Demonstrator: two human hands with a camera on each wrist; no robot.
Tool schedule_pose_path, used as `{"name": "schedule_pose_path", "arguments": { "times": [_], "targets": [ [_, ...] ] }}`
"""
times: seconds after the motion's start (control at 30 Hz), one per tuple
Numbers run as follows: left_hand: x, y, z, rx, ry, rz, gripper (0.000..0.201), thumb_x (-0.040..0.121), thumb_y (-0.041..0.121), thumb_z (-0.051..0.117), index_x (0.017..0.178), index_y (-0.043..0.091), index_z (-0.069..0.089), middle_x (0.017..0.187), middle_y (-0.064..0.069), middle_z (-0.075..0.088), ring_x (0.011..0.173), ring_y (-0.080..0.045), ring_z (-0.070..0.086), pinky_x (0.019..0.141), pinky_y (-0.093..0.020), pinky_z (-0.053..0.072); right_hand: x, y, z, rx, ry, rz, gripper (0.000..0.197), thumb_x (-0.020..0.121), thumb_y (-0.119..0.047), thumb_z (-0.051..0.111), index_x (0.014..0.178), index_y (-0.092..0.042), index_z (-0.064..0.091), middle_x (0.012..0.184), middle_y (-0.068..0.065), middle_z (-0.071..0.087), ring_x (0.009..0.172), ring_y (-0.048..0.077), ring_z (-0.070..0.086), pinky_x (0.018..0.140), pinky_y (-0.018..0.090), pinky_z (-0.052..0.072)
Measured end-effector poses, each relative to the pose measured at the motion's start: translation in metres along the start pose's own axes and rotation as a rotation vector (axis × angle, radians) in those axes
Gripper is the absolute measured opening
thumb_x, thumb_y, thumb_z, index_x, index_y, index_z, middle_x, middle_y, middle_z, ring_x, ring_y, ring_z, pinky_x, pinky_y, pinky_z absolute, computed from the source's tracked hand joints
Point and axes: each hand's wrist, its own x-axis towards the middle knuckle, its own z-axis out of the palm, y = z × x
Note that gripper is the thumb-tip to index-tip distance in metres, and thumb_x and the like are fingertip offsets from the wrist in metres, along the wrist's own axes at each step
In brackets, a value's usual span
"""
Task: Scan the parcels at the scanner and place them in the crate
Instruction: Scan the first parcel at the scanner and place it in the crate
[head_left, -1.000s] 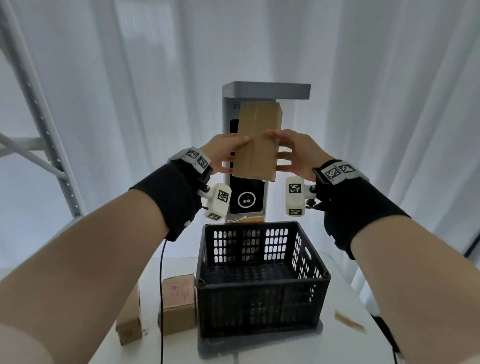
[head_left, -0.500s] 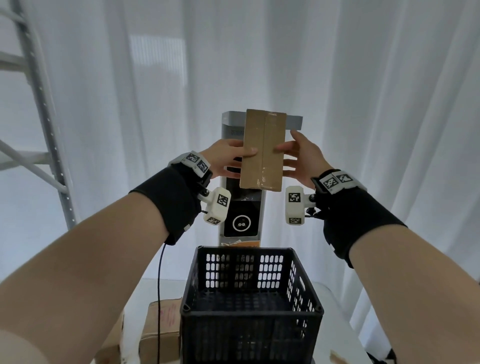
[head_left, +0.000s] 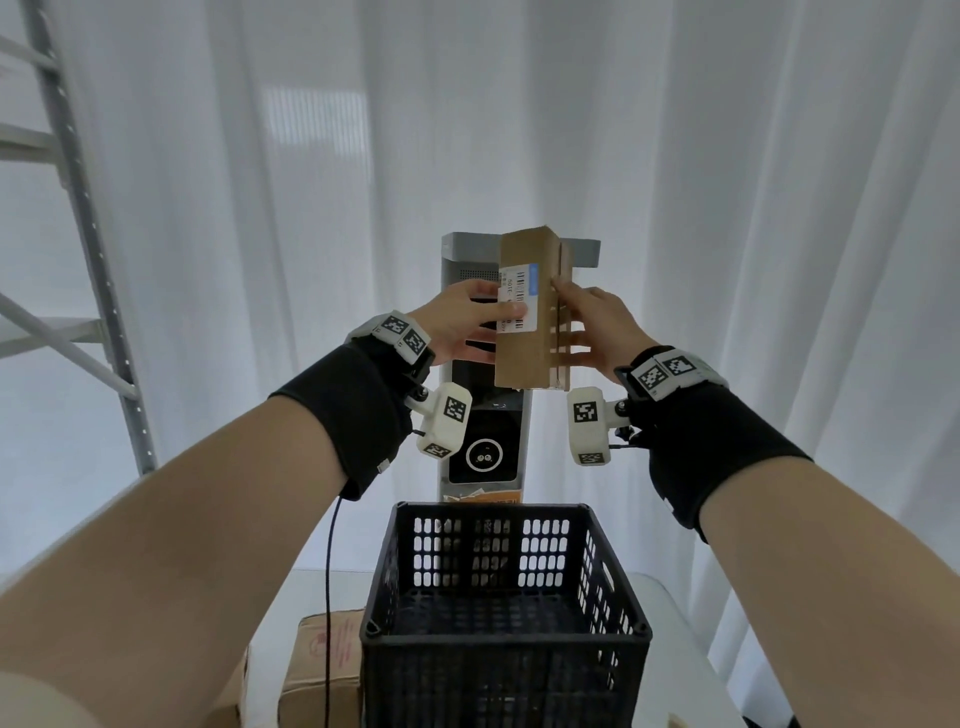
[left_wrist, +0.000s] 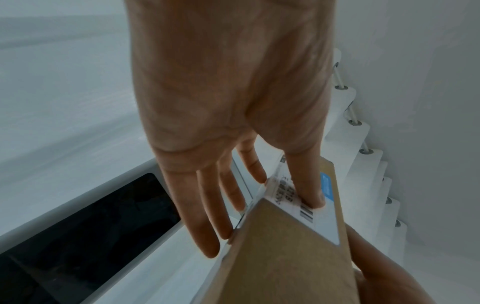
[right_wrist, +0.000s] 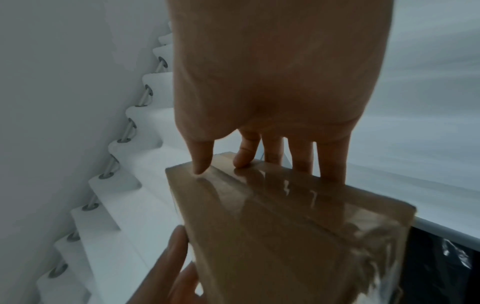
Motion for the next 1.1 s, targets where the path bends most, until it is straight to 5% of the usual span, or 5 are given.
{"name": "schedule_pose_path", "arguments": {
  "times": [0.47,0.7,0.87,0.97,1.1],
  "targets": [
    [0.001,-0.007,0.016,0.001,-0.024,0.01,0.047,0.089,0.031,0.075,0.131,0.02,0.056,0.11,-0.003,0.072,0.1,-0.024,0.072,0.082,-0.046,0.062,-0.018,0.012,-0.011,0.085,-0.057,-0.071,0.035,0.082,-0.026,0.078,0.091,-0.021,0.044,0.106,0.007,0.071,0.088,0.022,0.069,0.071,0.039,0.06],
    [0.0,-0.011,0.016,-0.003,-0.057,0.053,0.036,0.088,0.03,0.076,0.12,0.026,0.062,0.116,-0.004,0.074,0.111,-0.027,0.07,0.092,-0.052,0.057,-0.023,0.016,-0.02,0.171,-0.086,-0.071,0.027,0.087,-0.018,0.071,0.09,-0.019,0.045,0.107,0.008,0.071,0.097,0.029,0.067,0.091,0.051,0.055],
    [-0.003,-0.016,0.014,-0.072,-0.1,0.039,0.041,0.088,0.035,0.075,0.125,0.021,0.063,0.125,-0.007,0.07,0.117,-0.032,0.066,0.095,-0.055,0.054,-0.029,0.017,-0.018,0.275,-0.129,-0.055,0.029,0.088,-0.017,0.067,0.108,-0.011,0.046,0.105,0.007,0.069,0.094,0.027,0.067,0.076,0.041,0.058],
    [-0.001,-0.021,0.014,-0.128,-0.077,0.048,0.021,0.088,0.024,0.076,0.106,0.017,0.067,0.121,-0.012,0.071,0.11,-0.034,0.069,0.092,-0.056,0.056,-0.029,0.018,-0.016,0.317,-0.146,-0.011,0.065,0.08,-0.026,0.071,0.136,-0.005,0.045,0.129,0.016,0.064,0.112,0.035,0.064,0.091,0.051,0.056],
    [0.001,-0.023,0.015,-0.101,0.013,0.067,0.023,0.084,0.012,0.08,0.079,0.018,0.058,0.103,-0.007,0.076,0.096,-0.025,0.073,0.084,-0.047,0.061,-0.03,0.019,-0.018,0.269,-0.077,-0.029,0.042,0.089,-0.012,0.061,0.131,-0.009,0.059,0.117,0.014,0.068,0.101,0.032,0.066,0.09,0.044,0.056]
  ]
}}
